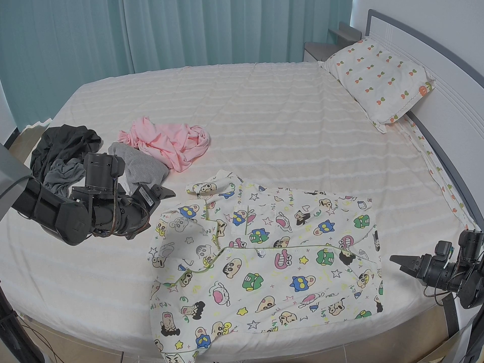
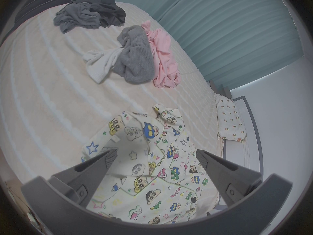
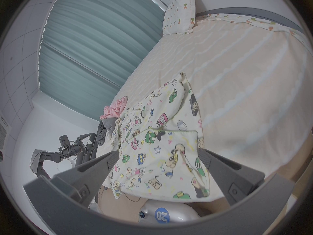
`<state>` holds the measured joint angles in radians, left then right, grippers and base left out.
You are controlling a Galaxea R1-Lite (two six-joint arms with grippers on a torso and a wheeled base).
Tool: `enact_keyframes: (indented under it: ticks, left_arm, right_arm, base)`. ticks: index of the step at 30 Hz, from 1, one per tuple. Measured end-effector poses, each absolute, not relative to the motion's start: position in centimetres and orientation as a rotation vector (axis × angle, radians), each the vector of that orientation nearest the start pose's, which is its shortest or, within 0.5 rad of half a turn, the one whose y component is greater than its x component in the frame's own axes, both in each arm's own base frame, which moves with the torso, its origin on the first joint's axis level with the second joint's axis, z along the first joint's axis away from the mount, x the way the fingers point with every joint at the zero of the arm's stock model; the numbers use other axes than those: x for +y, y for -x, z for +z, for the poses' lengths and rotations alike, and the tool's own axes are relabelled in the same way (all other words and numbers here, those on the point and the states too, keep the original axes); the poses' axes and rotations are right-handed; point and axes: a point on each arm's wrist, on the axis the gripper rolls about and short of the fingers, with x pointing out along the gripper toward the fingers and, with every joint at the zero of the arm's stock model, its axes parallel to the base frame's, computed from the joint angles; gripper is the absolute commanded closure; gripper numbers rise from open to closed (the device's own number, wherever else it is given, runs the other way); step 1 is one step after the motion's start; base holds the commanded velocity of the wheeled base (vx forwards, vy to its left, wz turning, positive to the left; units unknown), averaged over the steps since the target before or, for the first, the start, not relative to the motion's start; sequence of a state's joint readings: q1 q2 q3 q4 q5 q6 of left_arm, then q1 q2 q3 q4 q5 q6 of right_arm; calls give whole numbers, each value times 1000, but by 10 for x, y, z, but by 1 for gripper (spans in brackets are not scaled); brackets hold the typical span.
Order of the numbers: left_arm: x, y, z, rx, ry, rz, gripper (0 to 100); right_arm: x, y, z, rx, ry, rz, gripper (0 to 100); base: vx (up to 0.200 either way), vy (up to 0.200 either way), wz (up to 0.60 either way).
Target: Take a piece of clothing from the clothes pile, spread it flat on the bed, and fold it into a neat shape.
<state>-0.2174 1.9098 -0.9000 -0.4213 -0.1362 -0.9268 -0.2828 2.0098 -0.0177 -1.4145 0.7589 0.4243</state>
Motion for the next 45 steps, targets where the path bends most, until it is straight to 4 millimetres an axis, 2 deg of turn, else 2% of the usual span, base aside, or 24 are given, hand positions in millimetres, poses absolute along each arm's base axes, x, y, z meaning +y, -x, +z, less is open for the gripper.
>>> enact_keyframes:
  ticks: [7,15,19,24,28,35,45]
  left_arm:
    - [-80,-342,121,689,861,-60,0]
    - [-87,-367,122,659,799,-111,0]
    - [-93,-385,118,657,705,-177,0]
    - [-102,-411,115,677,692,-200,0]
    - [-112,-427,102,704,687,-204,0]
    - [-112,-424,87,752,673,-164,0]
    - [-112,-419,87,747,673,-127,0]
  right_arm:
    - [-42,-202,29,603,-696,355,0]
    - [-42,-202,29,604,-695,356,0]
    - [-42,-202,29,604,-694,356,0]
    - [-42,-202,29,603,-694,353,0]
    - [-42,-202,29,603,-693,350,0]
    - [-42,-202,29,604,-693,348,0]
    - [-42,-202,28,605,-693,347,0]
  base:
    - [0,0,0]
    - [0,0,0]
    - [0,0,0]
    - [0,0,0]
    - [0,0,0]
    - [0,0,0]
    - [0,0,0]
